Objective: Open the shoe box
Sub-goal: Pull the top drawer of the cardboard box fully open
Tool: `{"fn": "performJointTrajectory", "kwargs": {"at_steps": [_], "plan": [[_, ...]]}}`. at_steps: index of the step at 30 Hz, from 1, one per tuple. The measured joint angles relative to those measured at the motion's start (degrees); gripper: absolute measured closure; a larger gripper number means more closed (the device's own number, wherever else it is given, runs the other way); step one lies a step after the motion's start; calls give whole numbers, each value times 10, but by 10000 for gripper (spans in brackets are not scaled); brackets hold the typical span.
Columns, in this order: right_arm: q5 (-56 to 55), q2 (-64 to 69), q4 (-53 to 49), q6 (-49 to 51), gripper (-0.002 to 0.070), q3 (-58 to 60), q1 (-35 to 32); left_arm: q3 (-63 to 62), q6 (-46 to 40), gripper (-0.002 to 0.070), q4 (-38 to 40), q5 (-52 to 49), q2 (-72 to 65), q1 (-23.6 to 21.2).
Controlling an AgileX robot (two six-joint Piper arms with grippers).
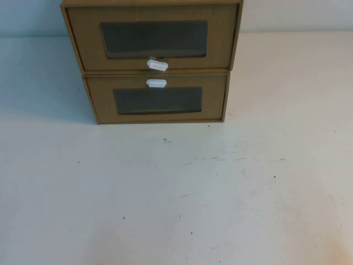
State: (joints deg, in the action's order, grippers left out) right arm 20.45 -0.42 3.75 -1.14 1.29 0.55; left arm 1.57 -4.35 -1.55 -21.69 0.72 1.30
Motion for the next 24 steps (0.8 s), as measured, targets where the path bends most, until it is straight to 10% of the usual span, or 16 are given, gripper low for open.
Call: {"fn": "performJointTrajectory", "kwargs": {"at_steps": [24], "plan": [[0, 0, 0, 0, 689, 0, 0, -3, 81, 680, 309, 145, 0, 0]]}}
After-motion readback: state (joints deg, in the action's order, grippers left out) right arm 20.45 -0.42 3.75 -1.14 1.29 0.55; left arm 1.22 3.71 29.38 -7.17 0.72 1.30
